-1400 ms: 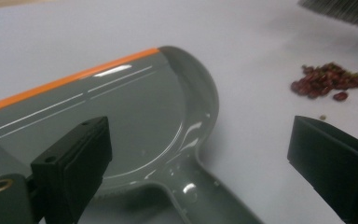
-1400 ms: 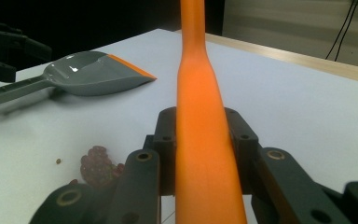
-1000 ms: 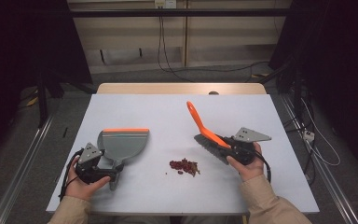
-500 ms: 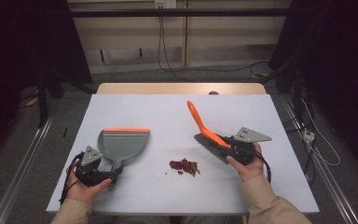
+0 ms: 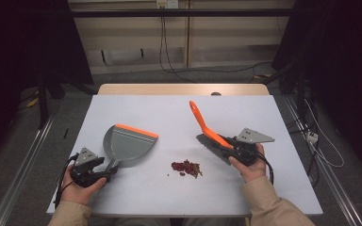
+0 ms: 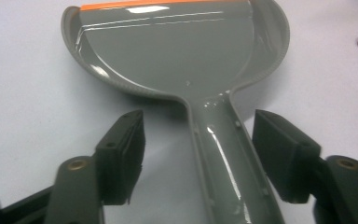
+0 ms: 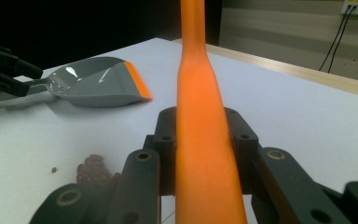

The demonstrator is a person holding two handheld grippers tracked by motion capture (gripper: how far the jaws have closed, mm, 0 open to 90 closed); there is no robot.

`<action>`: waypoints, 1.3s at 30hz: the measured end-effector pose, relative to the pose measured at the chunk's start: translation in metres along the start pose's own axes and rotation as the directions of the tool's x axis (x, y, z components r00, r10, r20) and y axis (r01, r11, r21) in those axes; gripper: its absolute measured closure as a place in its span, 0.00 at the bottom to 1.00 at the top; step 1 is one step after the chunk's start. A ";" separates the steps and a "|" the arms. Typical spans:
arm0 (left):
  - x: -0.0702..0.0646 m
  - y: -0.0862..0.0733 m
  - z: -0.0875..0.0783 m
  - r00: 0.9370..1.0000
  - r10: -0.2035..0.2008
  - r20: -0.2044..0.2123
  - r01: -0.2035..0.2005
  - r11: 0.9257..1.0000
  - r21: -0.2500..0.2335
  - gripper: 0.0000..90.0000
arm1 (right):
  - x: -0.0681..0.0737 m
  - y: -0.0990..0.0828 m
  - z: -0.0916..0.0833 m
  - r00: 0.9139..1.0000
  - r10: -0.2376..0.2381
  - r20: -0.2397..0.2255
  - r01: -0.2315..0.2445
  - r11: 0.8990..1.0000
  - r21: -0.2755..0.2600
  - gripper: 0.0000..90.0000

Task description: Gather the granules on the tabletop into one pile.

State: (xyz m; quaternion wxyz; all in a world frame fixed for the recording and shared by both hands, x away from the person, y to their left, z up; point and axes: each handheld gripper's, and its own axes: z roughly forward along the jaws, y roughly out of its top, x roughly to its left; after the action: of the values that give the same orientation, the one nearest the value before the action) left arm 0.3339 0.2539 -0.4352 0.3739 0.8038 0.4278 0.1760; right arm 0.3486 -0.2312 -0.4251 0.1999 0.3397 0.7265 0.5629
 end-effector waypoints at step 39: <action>0.012 0.019 0.024 0.998 0.043 0.050 -0.047 0.996 0.073 0.70 | -0.003 -0.001 -0.001 1.000 0.019 -0.002 -0.019 1.000 -0.005 0.78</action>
State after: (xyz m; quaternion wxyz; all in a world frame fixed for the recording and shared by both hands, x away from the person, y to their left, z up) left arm 0.3660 0.2460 -0.4370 0.3501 0.8305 0.4068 0.1492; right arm 0.3495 -0.2339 -0.4258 0.1947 0.3453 0.7219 0.5672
